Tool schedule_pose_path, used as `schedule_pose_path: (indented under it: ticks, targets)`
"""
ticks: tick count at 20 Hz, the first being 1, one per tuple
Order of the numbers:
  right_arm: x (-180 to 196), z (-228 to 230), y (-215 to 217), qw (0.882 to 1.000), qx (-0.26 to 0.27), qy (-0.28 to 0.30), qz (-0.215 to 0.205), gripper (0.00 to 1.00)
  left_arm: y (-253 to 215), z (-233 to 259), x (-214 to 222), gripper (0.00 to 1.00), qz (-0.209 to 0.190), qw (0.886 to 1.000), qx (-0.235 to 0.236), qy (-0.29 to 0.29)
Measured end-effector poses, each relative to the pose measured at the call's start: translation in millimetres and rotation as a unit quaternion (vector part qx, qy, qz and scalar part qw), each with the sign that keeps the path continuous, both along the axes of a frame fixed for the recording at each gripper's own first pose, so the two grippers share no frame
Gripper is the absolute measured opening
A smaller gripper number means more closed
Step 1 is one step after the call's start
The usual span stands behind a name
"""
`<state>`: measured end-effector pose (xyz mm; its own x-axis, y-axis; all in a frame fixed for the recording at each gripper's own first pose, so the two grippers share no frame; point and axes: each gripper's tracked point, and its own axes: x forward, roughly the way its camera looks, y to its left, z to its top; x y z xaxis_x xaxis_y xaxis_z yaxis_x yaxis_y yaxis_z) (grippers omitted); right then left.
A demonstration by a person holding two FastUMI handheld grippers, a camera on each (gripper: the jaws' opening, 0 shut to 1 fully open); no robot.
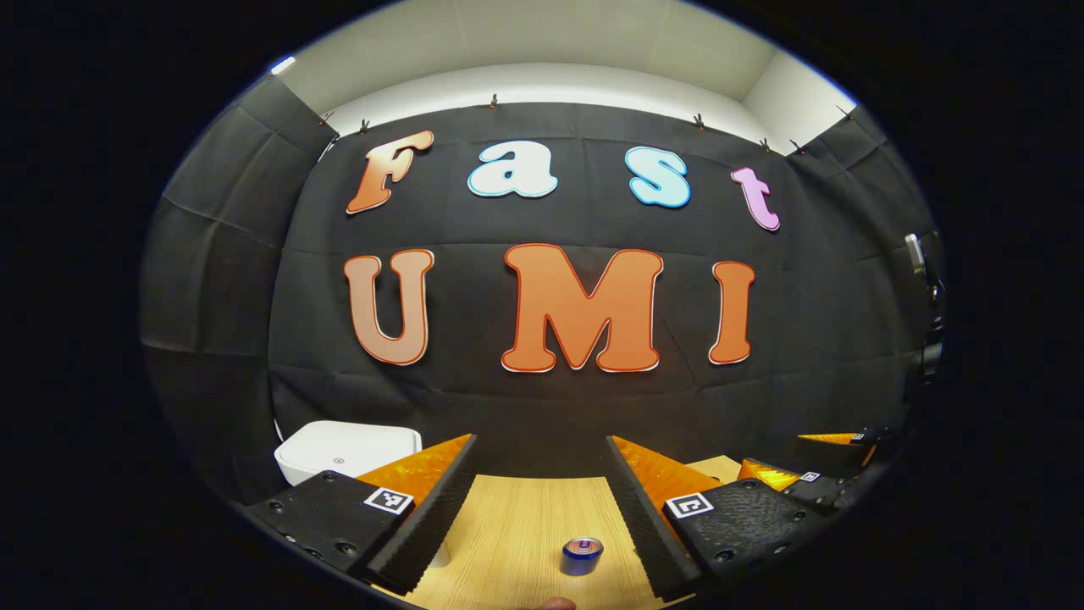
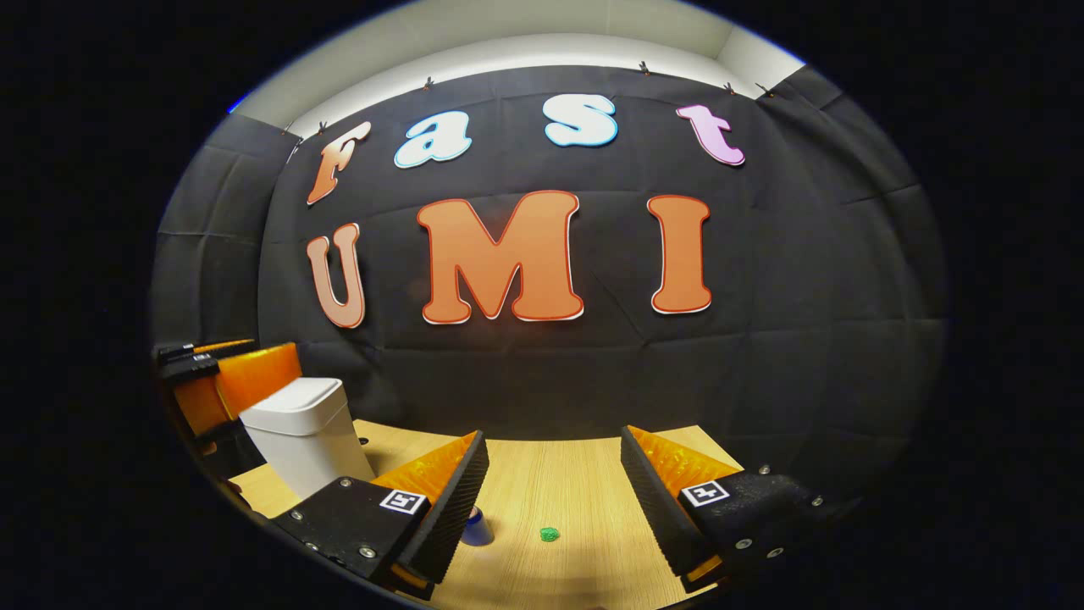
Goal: Press the lid of the desktop garbage bin to open it, pick up the crumpled paper on the desktop and throw it into the bin, then pick up the pop can on the desktop and drop it into the bin, and finally close the garbage bin lid.
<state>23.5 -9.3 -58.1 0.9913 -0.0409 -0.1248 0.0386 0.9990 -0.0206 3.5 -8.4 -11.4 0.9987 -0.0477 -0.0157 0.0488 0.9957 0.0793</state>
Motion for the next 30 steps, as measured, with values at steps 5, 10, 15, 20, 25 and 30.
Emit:
schedule_pose_path:
  ticks: [5,10,15,20,25,30]
  targets:
    - [12.8,-40.8,2.8,0.999,-0.004,0.039,0.008,0.93,7.5,4.3,-3.7,0.92,0.008,1.000,0.014,-0.002]
    - [30.9,-101.3,5.7,0.995,-0.020,0.093,0.025,0.94,21.2,6.8,-12.8,0.92,0.025,0.999,0.027,0.001]
    - [55.6,-168.2,9.7,0.986,-0.005,0.165,0.028,0.94,33.4,5.3,-21.9,0.89,0.042,0.998,0.042,0.011]
    - [75.7,-217.1,11.6,0.976,-0.026,0.211,0.036,0.94,51.5,5.6,-34.0,0.89,0.068,0.996,0.055,0.021]
    - [86.0,-253.7,14.3,0.967,-0.024,0.252,0.035,0.94,71.4,8.4,-43.0,0.94,0.105,0.992,0.065,0.025]
    - [94.1,-251.7,11.5,0.969,-0.029,0.243,0.028,0.94,107.9,14.4,-44.4,0.92,0.144,0.987,0.069,0.017]
